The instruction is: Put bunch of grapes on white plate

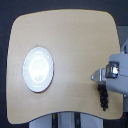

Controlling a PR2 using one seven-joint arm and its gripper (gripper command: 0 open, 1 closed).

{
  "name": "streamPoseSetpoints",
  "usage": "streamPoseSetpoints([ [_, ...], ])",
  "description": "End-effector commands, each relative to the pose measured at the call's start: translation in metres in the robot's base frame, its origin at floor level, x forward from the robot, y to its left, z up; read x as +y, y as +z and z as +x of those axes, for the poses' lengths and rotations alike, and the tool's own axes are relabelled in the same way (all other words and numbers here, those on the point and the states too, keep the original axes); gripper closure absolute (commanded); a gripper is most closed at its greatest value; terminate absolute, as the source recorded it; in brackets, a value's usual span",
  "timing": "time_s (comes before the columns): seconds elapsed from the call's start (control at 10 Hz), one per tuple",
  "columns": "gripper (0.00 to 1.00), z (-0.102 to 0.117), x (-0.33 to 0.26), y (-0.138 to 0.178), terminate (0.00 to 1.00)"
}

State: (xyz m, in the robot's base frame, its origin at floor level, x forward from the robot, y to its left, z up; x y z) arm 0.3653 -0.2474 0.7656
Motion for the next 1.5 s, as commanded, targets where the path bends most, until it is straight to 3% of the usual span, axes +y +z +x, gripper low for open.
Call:
streamPoseSetpoints([
  [0.0, 0.00, 0.005, 0.001, -0.037, 0.00],
  [0.3, 0.00, 0.006, 0.012, -0.049, 0.00],
  [0.6, 0.00, -0.001, 0.015, -0.042, 0.00],
  [0.7, 1.00, -0.003, 0.019, -0.040, 0.00],
  [1.4, 1.00, 0.001, 0.026, -0.039, 0.00],
])
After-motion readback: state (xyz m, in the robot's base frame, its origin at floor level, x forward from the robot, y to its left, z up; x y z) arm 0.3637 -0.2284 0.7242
